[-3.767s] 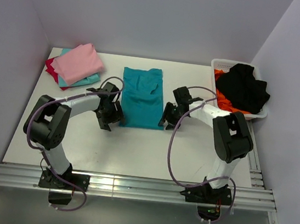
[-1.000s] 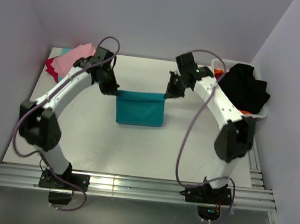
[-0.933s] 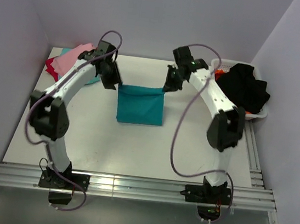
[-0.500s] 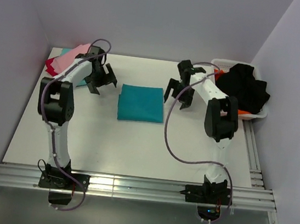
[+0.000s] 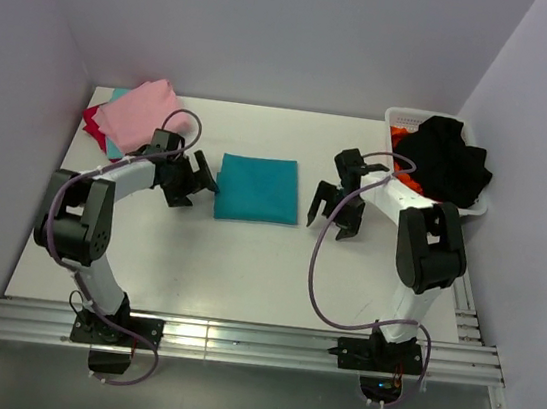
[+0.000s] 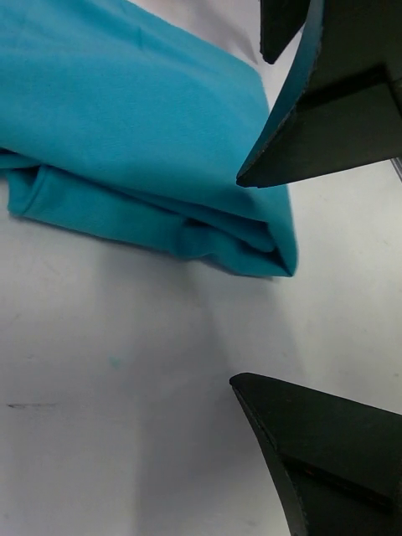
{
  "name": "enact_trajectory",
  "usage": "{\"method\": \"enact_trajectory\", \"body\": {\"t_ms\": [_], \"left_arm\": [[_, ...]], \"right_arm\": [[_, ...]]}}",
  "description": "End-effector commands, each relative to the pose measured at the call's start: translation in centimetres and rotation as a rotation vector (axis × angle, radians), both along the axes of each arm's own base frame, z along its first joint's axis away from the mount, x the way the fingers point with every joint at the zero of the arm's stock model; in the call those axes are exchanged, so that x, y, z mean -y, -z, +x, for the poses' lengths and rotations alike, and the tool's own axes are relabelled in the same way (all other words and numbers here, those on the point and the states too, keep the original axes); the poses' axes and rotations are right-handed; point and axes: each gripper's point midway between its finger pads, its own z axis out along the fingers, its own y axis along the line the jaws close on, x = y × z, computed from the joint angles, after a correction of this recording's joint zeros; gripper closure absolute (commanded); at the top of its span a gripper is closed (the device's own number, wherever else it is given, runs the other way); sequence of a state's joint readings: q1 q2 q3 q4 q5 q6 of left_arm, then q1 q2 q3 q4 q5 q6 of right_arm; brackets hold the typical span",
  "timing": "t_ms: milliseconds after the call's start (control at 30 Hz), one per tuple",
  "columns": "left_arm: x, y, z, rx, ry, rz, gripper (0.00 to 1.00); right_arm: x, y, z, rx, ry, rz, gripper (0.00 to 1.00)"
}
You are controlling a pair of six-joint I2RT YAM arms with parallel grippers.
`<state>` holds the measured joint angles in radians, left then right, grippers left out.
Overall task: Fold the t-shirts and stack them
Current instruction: Neatly place the folded tshirt to the corner
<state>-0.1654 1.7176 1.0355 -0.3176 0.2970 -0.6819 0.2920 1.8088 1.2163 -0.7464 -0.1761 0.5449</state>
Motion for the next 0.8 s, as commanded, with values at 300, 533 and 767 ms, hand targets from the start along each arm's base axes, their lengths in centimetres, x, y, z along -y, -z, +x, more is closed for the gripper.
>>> {"method": "enact_trajectory", "body": {"t_ms": [300, 533, 767], "left_arm": [[4.2, 1.6, 4.9, 0.078, 0.057, -0.108, 0.03], [5.9, 3.6, 4.8, 0.028, 0.079, -0.118, 0.34], [6.4, 3.3, 5.9, 0.024, 0.102, -0.114, 0.94]], "right_arm": [[0.6, -2.6, 0.1, 0.089, 0.009, -0.01, 0.07], [1.8, -3.0, -0.2, 0.092, 0.007, -0.044, 0.07], [2.3, -3.2, -0.1, 0.092, 0.014, -0.046, 0.08]]}}
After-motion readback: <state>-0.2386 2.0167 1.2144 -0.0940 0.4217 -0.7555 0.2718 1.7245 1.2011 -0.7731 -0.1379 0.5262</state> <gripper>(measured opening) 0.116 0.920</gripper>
